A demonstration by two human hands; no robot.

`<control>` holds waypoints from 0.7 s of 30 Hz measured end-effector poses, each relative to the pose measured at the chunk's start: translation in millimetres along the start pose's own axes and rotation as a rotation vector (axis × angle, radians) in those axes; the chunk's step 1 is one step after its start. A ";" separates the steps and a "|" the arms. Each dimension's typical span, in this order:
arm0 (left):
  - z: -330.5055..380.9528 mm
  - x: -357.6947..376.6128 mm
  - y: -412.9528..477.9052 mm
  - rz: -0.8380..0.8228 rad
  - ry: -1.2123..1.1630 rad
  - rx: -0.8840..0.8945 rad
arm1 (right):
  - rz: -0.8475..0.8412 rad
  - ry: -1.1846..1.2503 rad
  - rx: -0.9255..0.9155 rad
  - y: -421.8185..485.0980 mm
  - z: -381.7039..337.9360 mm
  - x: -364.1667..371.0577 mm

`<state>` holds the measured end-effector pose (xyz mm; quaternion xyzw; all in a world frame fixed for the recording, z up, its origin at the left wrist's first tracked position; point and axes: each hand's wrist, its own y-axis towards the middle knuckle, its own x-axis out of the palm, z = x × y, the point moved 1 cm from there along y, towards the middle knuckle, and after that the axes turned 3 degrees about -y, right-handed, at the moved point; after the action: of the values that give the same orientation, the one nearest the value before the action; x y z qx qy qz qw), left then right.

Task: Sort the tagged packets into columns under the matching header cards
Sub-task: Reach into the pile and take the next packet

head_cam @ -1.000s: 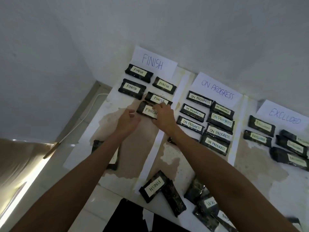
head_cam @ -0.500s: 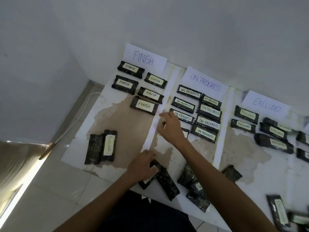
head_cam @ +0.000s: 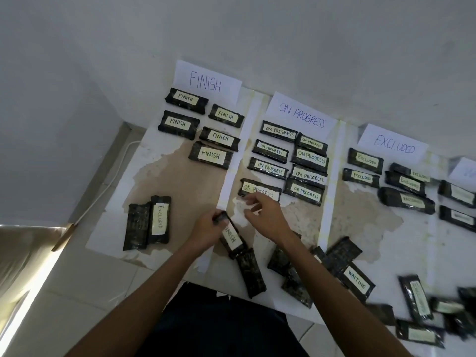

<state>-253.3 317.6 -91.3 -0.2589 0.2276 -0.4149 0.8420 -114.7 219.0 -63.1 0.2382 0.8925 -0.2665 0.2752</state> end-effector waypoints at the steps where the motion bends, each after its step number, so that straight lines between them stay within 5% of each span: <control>1: 1.6 -3.9 1.7 0.000 -0.061 -0.019 | -0.035 0.013 0.001 -3.6 -3.1 2.3; 8: 6.7 -21.5 5.1 0.055 -0.146 -0.012 | -0.162 -0.156 -0.097 -15.0 -11.9 33.2; 16: 14.0 -41.5 9.3 0.025 -0.004 0.113 | -0.141 0.240 0.136 -3.4 -23.7 40.3; 21: 9.5 -50.7 14.0 0.150 -0.247 -0.019 | -0.108 -0.013 -0.046 -3.2 -39.6 43.1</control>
<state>-267.5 368.6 -84.3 -0.2982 0.1447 -0.3138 0.8897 -162.6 252.6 -60.6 0.1817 0.9080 -0.2619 0.2718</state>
